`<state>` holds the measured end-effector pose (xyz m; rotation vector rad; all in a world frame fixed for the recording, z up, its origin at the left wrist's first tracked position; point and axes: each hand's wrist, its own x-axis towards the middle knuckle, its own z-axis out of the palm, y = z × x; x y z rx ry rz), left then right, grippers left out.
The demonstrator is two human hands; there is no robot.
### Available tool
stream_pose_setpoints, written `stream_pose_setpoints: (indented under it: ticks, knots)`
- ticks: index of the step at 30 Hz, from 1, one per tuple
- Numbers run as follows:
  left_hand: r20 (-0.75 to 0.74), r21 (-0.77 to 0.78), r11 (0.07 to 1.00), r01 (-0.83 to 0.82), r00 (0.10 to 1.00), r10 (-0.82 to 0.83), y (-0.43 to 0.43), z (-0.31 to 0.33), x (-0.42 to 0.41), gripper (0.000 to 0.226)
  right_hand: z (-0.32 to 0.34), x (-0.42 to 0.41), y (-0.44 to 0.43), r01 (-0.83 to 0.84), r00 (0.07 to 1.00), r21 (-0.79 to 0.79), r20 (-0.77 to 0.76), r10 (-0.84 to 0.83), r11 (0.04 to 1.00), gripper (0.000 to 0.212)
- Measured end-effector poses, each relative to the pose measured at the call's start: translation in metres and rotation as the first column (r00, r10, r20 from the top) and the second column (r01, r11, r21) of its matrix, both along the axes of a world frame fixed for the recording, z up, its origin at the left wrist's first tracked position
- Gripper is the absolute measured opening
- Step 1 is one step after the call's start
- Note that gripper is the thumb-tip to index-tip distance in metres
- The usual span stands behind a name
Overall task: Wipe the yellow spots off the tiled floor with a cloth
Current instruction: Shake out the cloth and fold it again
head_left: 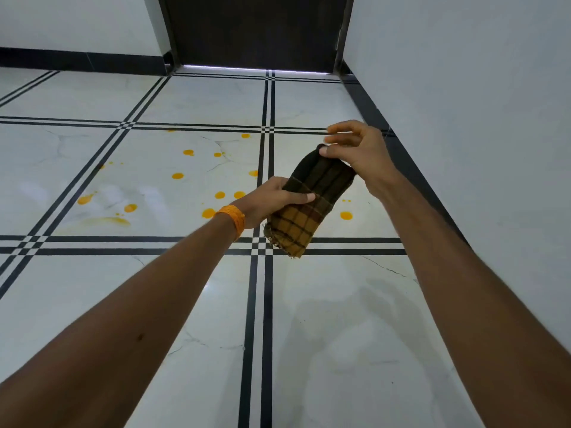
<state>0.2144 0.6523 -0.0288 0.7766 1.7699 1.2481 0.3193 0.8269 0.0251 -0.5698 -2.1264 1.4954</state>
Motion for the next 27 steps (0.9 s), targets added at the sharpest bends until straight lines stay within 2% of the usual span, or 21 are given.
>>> stream_pose_setpoints:
  ticks: [2, 3, 4, 5, 7, 9, 10, 13, 16, 22, 24, 27]
  knots:
    - [0.103, 0.043, 0.998, -0.034, 0.994, 0.03, 0.002, -0.001, 0.002, 0.03, -0.022, -0.002, 0.005, 0.261, 0.965, -0.123, 0.068, -0.254, 0.957, 0.034]
    - [0.146, 0.064, 0.995, -0.073, 0.987, 0.063, 0.004, -0.003, 0.003, 0.028, -0.034, 0.0, 0.004, 0.321, 0.942, -0.245, 0.186, -0.281, 0.915, 0.041]
    - [0.185, 0.084, 0.99, -0.114, 0.978, 0.097, 0.006, -0.004, 0.003, 0.03, -0.046, 0.003, 0.003, 0.319, 0.927, -0.383, 0.319, -0.2, 0.867, 0.05]
    - [0.22, 0.095, 0.984, -0.151, 0.967, 0.127, 0.008, -0.004, 0.003, 0.034, -0.057, 0.007, -0.003, 0.269, 0.916, -0.53, 0.398, -0.044, 0.804, 0.06]
    - [0.261, 0.109, 0.975, -0.196, 0.951, 0.163, 0.008, -0.005, 0.005, 0.042, -0.07, 0.014, -0.021, 0.111, 0.912, -0.736, 0.342, 0.225, 0.668, 0.073]
    - [0.282, 0.103, 0.973, -0.205, 0.944, 0.169, 0.005, 0.002, 0.008, 0.04, -0.071, 0.014, -0.034, -0.021, 0.927, -0.813, 0.202, 0.315, 0.582, 0.067]
    - [0.296, 0.078, 0.976, -0.203, 0.94, 0.172, 0.0, 0.008, 0.011, 0.038, -0.066, 0.013, -0.041, -0.031, 0.942, -0.821, 0.166, 0.29, 0.57, 0.059]
    - [0.327, 0.036, 0.985, -0.17, 0.933, 0.149, -0.006, 0.034, 0.013, 0.04, -0.037, 0.01, -0.051, -0.03, 0.983, -0.79, 0.088, 0.161, 0.612, 0.039]
    - [0.372, -0.007, 0.985, -0.173, 0.914, 0.163, -0.018, 0.07, 0.018, 0.038, -0.003, 0.014, -0.06, 0.01, 0.988, -0.74, 0.112, 0.108, 0.672, 0.031]
    - [0.274, -0.126, 0.937, -0.325, 0.897, 0.348, -0.065, 0.173, 0.04, 0.037, 0.118, 0.026, -0.097, -0.017, 0.939, -0.619, 0.26, 0.226, 0.785, 0.03]
    - [0.295, -0.127, 0.902, -0.413, 0.852, 0.432, -0.084, 0.216, 0.043, 0.038, 0.168, 0.021, -0.113, -0.038, 0.91, -0.597, 0.311, 0.275, 0.801, 0.031]
    - [0.337, -0.139, 0.836, -0.531, 0.768, 0.544, -0.123, 0.299, 0.042, 0.038, 0.255, 0.009, -0.146, -0.071, 0.875, -0.632, 0.332, 0.352, 0.772, 0.036]
